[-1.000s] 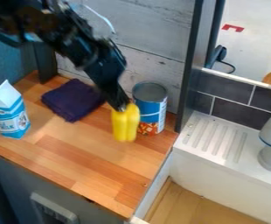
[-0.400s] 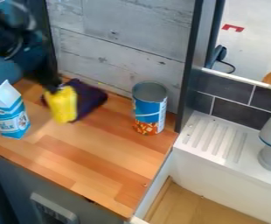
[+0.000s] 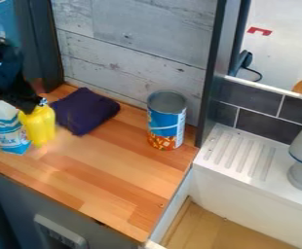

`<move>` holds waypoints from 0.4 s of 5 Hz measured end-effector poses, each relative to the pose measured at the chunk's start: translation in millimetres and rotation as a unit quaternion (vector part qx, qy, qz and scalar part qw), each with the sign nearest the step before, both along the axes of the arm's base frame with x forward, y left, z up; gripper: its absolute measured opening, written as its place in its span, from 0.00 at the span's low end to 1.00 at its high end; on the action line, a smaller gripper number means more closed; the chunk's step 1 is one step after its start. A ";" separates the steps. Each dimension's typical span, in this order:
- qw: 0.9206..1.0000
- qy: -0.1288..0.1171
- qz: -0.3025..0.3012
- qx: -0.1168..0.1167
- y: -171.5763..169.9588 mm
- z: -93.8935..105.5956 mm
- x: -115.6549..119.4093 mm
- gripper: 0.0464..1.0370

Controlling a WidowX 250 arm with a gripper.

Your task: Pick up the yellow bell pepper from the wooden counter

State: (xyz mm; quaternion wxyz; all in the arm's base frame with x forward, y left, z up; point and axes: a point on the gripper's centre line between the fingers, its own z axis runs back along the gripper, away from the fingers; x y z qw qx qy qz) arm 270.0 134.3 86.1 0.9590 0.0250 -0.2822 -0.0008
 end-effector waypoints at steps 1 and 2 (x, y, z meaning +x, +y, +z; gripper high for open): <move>1.000 0.009 0.020 0.010 11.4 -4.1 -9.2 0.05; 0.999 0.017 0.027 0.020 18.5 -13.6 -9.1 0.05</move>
